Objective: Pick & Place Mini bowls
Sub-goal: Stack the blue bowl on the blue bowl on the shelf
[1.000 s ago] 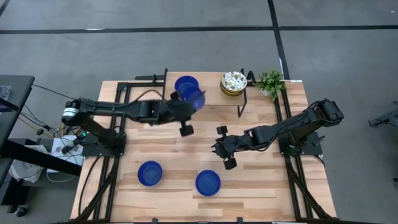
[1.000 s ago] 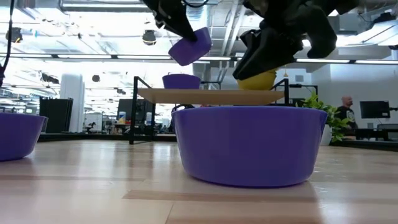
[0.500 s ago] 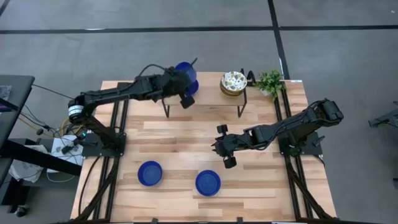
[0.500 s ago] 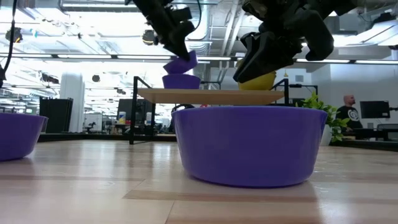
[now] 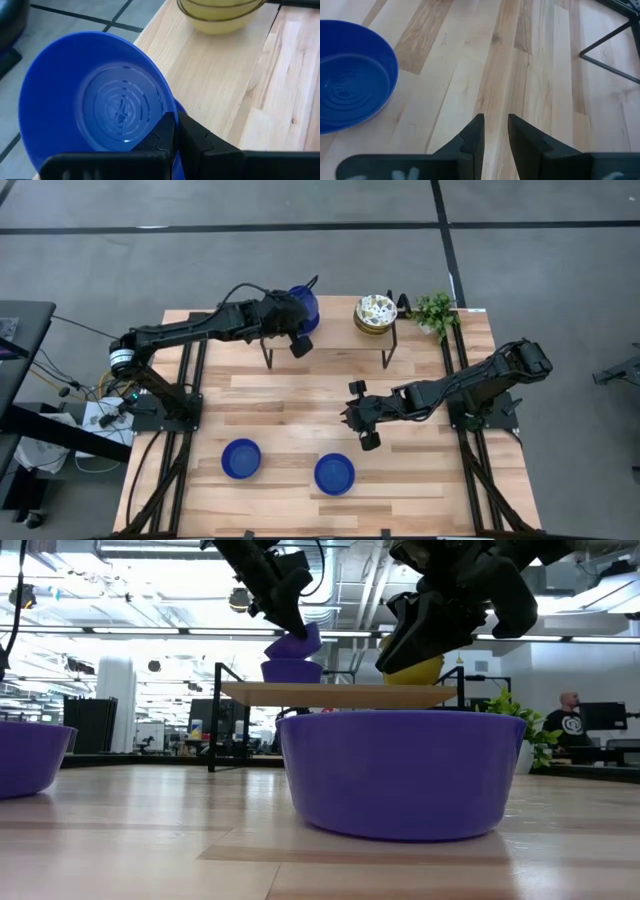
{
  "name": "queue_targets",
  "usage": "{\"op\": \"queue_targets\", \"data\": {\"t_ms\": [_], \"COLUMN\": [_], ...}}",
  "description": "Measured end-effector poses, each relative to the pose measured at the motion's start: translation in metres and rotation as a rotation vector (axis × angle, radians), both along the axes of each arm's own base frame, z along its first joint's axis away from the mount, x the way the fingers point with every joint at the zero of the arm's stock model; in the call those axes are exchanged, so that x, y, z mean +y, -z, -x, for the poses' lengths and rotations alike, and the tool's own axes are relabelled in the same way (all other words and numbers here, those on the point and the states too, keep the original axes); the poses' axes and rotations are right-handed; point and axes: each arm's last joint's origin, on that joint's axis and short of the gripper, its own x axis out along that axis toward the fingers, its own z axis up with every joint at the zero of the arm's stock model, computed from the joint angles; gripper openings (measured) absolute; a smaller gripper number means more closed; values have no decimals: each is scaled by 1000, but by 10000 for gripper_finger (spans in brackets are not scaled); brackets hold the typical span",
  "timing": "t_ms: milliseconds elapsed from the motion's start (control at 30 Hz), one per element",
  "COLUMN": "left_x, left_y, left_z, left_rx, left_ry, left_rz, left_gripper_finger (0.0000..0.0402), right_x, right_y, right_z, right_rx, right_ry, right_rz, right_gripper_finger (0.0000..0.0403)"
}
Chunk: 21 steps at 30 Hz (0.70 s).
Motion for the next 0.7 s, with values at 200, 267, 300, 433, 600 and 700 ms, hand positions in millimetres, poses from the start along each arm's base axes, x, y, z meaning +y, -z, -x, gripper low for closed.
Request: {"op": "queue_targets", "data": {"t_ms": [200, 267, 300, 433, 600, 700], "left_x": [0, 0, 0, 0, -1, 0], "left_y": [2, 2, 2, 2, 3, 3], "left_z": [1, 1, 1, 1, 2, 2], "left_rx": [19, 24, 21, 15, 17, 22], "left_ry": [0, -1, -4, -13, -14, -15], "left_rz": [6, 9, 13, 28, 32, 34], "left_gripper_finger": [14, 16, 18, 32, 57, 75], "right_x": [0, 0, 0, 0, 0, 0], "right_y": [0, 0, 0, 0, 0, 0], "right_z": [0, 0, 0, 0, 0, 0], "right_rx": [0, 0, 0, 1, 1, 1], "right_ry": [0, 0, 0, 0, 0, 0], "right_rz": [0, 0, 0, 0, 0, 0], "right_gripper_finger": [77, 77, 77, 77, 77, 77]}}
